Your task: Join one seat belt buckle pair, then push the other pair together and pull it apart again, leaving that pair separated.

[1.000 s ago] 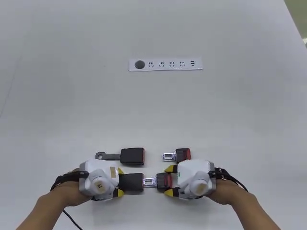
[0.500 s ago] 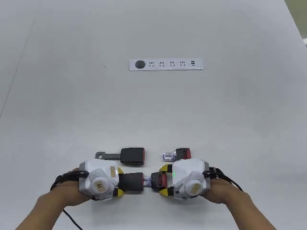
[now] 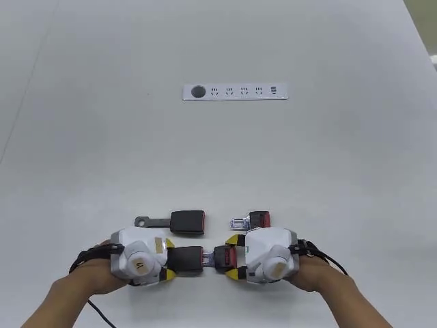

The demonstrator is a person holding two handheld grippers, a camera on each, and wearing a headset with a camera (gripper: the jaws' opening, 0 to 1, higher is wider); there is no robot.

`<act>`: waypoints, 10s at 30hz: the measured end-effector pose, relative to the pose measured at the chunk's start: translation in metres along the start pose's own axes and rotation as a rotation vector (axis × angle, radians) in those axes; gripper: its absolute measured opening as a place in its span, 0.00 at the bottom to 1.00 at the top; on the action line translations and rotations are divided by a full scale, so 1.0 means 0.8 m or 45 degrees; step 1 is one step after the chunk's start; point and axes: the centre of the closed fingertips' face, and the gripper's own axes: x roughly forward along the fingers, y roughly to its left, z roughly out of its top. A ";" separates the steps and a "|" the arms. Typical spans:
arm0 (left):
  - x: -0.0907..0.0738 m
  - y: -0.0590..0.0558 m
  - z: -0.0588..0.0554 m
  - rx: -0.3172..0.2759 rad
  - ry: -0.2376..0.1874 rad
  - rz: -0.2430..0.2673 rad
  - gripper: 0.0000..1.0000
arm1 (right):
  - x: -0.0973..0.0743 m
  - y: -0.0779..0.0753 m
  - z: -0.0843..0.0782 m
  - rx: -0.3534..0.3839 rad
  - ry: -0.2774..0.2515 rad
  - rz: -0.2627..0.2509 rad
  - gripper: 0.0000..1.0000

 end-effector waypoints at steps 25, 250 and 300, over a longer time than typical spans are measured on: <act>-0.001 0.001 -0.001 0.006 0.018 -0.008 0.30 | 0.011 0.000 0.005 0.046 0.000 -0.009 0.30; 0.010 0.100 0.016 0.080 0.124 -0.017 0.31 | -0.021 -0.097 -0.006 -0.054 0.134 -0.089 0.31; 0.008 0.097 0.021 0.073 0.136 -0.013 0.31 | 0.011 -0.102 -0.004 -0.001 0.121 -0.120 0.29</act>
